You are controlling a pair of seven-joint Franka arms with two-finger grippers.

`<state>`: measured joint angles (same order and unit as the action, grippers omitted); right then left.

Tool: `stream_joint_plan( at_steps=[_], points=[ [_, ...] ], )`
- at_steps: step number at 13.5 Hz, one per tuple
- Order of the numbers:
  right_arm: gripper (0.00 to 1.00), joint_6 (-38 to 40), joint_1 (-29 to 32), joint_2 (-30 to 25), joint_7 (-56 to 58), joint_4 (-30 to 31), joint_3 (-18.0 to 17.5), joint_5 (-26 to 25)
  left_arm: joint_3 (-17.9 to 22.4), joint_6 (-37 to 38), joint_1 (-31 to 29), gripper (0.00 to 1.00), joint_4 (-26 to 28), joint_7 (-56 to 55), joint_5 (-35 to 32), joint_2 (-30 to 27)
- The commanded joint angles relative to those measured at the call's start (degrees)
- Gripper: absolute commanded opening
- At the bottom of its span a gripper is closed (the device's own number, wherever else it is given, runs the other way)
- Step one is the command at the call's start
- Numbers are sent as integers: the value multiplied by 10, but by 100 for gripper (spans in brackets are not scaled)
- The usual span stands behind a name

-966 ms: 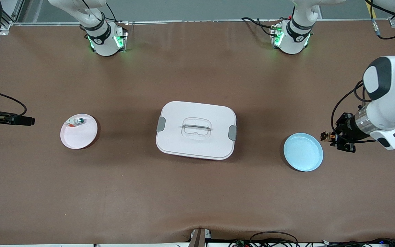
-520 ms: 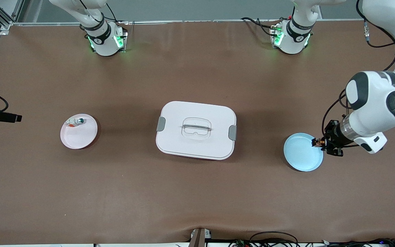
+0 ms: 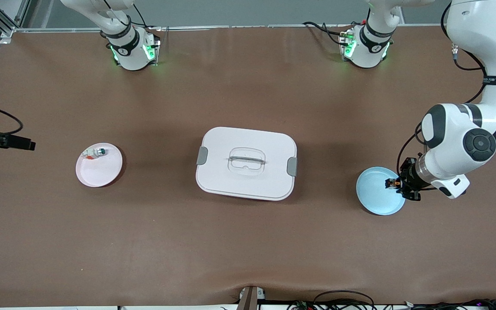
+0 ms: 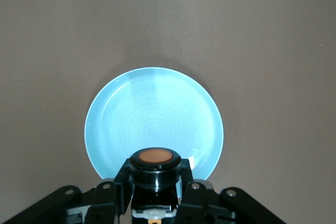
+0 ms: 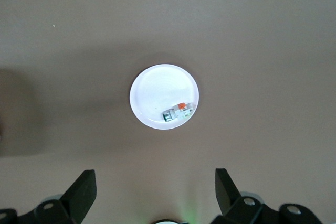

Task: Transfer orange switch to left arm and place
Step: 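Move the held switch with the left gripper over the light-blue plate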

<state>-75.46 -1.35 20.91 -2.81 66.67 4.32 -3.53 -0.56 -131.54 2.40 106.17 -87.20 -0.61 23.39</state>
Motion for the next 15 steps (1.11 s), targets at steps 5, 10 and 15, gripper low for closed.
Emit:
stream_joint_plan(
  at_steps=[5,10,15],
  points=[
    [100,-7,15,-32,-8,21,4,43,-3,-48,1,0,20,-15,-16,33],
    [100,-15,44,-41,-4,25,4,95,-3,-92,0,0,29,-15,-16,64],
    [100,-23,42,-45,2,24,3,73,-3,-115,-3,0,29,-15,-16,87]
  ],
)
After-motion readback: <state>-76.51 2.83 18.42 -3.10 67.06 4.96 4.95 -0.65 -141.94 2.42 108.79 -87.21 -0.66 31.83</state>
